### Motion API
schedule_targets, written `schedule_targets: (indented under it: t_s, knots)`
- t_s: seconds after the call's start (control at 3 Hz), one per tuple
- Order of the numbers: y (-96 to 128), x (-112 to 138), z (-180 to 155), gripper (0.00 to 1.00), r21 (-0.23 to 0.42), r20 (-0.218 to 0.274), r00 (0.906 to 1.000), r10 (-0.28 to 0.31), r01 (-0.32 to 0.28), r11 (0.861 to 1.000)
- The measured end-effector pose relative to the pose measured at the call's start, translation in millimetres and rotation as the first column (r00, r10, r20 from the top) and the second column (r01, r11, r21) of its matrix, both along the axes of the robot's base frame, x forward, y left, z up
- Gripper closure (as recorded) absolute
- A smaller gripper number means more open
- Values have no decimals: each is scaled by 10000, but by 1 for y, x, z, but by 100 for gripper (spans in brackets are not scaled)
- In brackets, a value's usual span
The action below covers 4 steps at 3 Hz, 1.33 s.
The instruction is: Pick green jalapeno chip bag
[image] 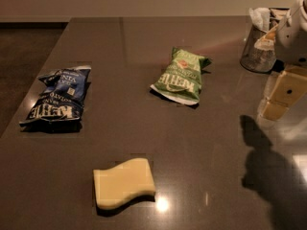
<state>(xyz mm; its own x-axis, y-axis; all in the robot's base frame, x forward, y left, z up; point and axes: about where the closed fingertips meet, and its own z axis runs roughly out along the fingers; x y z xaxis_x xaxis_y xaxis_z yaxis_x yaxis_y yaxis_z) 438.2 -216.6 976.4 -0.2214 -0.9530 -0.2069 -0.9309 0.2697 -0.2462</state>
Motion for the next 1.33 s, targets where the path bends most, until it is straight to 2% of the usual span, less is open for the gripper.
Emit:
schedule_targets:
  t_s: [0.33,0.67,1.0,1.33]
  knots:
    - [0,0,0,0,-2,20,10000,5,-5,10000]
    - [0,20,-4,0,-134,-67,9993,372,-373,9992]
    - [1,52,-14,0,-418,-298,9960,841,-853,9955]
    - [7,90,-23,0,-776,-315,9877,1531,-1551,9848]
